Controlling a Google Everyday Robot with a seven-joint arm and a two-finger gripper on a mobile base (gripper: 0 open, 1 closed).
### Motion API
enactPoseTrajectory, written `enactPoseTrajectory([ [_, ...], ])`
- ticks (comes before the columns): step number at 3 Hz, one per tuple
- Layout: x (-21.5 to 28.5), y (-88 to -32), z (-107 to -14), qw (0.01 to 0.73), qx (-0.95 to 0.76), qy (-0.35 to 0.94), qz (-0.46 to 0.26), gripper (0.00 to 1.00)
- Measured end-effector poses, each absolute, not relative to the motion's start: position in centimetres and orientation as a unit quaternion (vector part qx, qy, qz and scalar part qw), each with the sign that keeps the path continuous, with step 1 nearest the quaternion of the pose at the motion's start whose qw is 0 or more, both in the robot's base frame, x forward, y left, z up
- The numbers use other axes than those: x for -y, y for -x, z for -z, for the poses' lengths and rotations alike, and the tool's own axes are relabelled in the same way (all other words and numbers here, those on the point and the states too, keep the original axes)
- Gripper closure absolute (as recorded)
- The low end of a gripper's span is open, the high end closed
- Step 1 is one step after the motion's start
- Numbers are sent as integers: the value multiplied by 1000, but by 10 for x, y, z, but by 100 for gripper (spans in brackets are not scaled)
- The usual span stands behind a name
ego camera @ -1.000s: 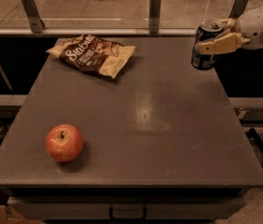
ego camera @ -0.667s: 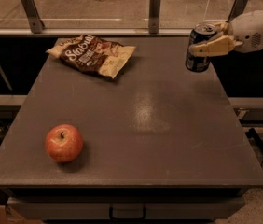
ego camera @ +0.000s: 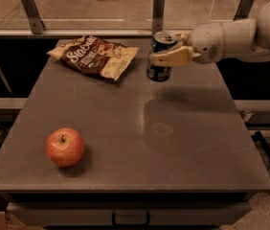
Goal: Move pepsi can near apple
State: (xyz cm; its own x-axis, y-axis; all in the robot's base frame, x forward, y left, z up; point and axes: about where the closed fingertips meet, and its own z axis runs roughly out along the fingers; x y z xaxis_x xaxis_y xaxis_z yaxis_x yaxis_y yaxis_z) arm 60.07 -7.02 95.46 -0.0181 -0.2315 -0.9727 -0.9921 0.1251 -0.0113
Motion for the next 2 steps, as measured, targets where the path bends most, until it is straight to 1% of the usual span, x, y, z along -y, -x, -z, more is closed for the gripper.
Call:
enactPoseTrajectory([
  [1,-3,-580,-943,463,-564,522,-442,100],
  [2,-35,-564,-938,455,-558,521,-459,100],
])
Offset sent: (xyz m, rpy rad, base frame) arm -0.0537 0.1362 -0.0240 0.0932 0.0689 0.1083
